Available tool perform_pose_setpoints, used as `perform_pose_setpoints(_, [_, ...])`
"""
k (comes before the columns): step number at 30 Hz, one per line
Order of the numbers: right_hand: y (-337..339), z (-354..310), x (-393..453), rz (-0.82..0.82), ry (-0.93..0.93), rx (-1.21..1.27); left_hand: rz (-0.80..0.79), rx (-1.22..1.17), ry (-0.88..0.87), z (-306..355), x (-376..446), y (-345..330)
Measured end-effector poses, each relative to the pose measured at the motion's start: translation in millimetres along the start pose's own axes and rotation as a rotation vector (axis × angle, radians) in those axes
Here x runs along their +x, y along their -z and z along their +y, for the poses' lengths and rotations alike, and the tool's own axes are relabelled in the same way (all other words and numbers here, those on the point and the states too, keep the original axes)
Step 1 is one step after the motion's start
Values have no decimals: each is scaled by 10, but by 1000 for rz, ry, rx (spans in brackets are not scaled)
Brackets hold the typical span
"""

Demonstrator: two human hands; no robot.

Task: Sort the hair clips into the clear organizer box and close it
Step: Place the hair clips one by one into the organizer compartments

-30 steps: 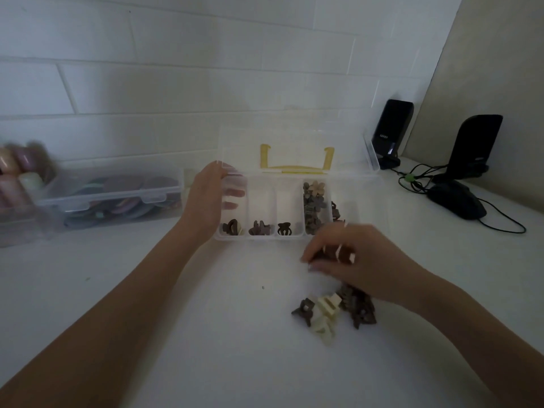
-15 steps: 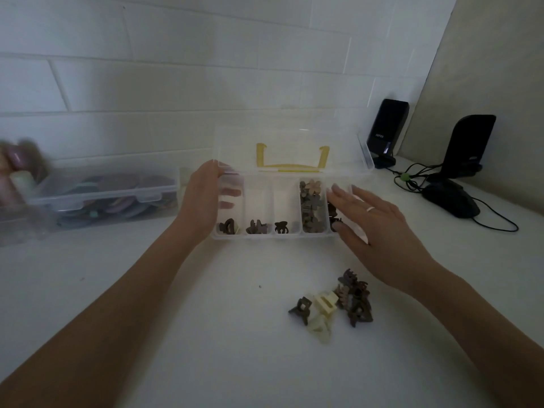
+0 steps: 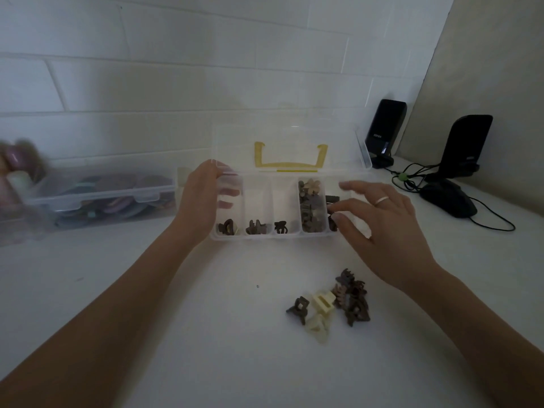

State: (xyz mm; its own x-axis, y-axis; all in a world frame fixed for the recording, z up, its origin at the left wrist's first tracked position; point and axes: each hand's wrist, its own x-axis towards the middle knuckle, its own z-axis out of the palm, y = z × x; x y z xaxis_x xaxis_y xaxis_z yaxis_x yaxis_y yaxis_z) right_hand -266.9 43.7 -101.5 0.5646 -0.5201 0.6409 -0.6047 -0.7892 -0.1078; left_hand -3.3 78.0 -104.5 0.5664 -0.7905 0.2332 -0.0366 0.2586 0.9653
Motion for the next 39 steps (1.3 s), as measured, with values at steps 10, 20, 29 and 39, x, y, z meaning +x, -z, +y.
perform_pose_setpoints(10, [220,-378,-20,-740,89,311,22,3,6,12,-22,-22])
perform_pose_setpoints(20, [293,-329,9,-816,69,251,23,89,-66,-43,-13,-4])
perform_pose_setpoints(29, [241,-343,9,-765,98,343,28,100,-60,-50,-6,-3])
perform_pose_setpoints(39, [177,-210,44,-221,-56,500,42,136,-81,-10,-59,-14])
